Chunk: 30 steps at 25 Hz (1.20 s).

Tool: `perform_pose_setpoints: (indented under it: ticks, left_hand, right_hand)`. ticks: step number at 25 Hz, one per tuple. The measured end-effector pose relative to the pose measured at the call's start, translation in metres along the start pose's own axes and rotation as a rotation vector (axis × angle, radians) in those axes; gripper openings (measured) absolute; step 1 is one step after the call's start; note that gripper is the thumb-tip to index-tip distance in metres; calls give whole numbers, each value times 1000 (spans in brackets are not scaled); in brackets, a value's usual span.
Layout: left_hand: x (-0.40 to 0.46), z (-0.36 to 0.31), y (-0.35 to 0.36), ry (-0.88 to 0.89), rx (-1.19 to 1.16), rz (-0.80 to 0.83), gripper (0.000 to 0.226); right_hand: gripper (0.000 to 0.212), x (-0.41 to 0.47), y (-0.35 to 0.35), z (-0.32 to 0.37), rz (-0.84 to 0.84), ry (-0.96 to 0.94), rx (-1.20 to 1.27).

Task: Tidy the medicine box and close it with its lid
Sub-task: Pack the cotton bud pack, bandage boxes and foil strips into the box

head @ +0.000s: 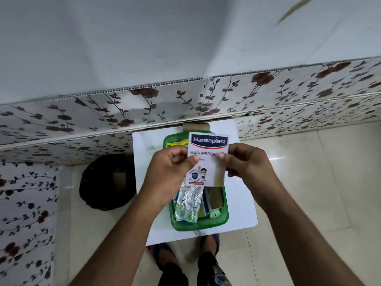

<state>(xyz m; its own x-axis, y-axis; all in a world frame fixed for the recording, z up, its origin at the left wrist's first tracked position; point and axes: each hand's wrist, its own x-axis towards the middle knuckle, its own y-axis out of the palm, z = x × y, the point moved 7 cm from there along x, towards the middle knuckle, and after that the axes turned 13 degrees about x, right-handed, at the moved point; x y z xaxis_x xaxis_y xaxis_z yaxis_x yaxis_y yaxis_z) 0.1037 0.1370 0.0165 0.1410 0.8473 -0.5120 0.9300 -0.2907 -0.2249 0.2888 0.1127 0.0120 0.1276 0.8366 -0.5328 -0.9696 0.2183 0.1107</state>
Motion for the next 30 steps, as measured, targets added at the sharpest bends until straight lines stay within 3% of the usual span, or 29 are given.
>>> perform_pose_setpoints:
  ticks: [3, 5, 7, 10, 16, 19, 22, 26, 30]
  left_hand:
    - [4, 20, -44, -60, -57, -193, 10]
    - [6, 34, -70, -105, -91, -297, 9]
    - [9, 44, -86, -129, -129, -366, 8]
    - [10, 51, -98, -129, -131, -424, 8]
    - [6, 65, -113, -130, -146, -466, 15]
    - [-2, 70, -116, -140, -165, -478, 16]
    - [-12, 71, -115, -143, -172, -488, 10]
    - [-19, 75, -107, -164, -171, -479, 5]
    - [-24, 78, -108, -149, -143, -477, 5]
  right_hand:
    - [5, 48, -12, 6, -200, -132, -169]
    - [16, 88, -13, 6, -266, -211, -448]
    - [30, 126, -3, -6, -183, -193, -706]
    - [33, 160, 6, -19, -55, -127, -850]
    - [22, 168, 10, -15, 68, -167, -910]
    - [26, 125, -20, 2, -137, -77, -834]
    - [21, 36, -40, 19, -389, -88, -575]
    - [21, -57, 15, -10, -323, -98, -564]
    - [26, -61, 51, -49, -292, -97, -661]
